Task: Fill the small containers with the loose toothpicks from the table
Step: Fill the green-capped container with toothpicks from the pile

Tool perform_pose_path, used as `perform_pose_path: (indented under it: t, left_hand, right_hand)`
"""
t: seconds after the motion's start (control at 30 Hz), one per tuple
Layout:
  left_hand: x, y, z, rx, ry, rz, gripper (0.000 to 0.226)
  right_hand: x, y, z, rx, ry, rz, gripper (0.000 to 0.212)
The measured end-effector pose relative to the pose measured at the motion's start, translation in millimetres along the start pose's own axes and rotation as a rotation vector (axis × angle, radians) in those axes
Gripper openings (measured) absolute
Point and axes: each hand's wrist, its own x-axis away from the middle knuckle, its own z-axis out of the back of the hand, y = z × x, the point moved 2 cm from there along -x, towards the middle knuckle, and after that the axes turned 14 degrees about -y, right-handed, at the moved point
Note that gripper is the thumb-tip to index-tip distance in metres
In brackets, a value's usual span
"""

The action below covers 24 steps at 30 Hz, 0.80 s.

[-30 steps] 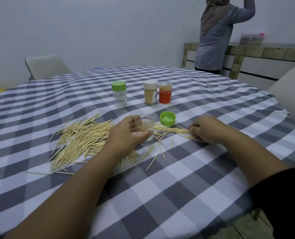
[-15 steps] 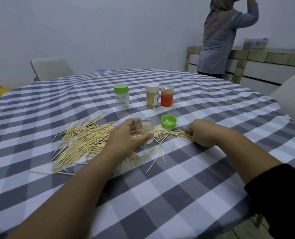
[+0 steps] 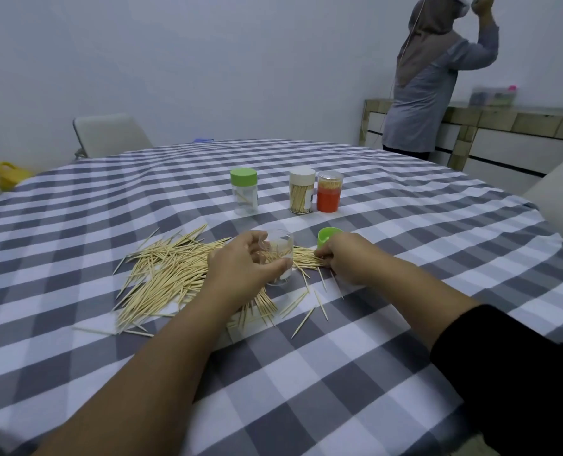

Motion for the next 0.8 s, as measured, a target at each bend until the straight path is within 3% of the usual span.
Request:
perform_pose_path:
  t: [0.2, 0.4, 0.57, 0.67, 0.8]
  left_hand:
    - [-5, -7, 1, -0.038, 0.029, -0.005, 0.064]
    - [-9, -9, 0, -0.073, 0.036, -0.013, 0.06]
    - [-12, -12, 0, -0.035, 0.034, -0.023, 0.06]
    - [-12, -10, -1, -0.034, 0.041, -0.033, 0.06]
    - [-11, -10, 0, -0.031, 0.058, -0.023, 0.066]
  right_hand:
    - [-3, -6, -2, -0.095, 0.126, 0.11, 0.042]
    - [-12, -21, 0, 0.038, -0.031, 0.175, 0.076]
    - [-21, -33, -3, 0.152, -0.014, 0.2, 0.042]
    - [-34, -36, -10, 0.234, 0.063, 0.166, 0.05]
    - [-33, -36, -13, 0.172, 0.166, 0.116, 0.04]
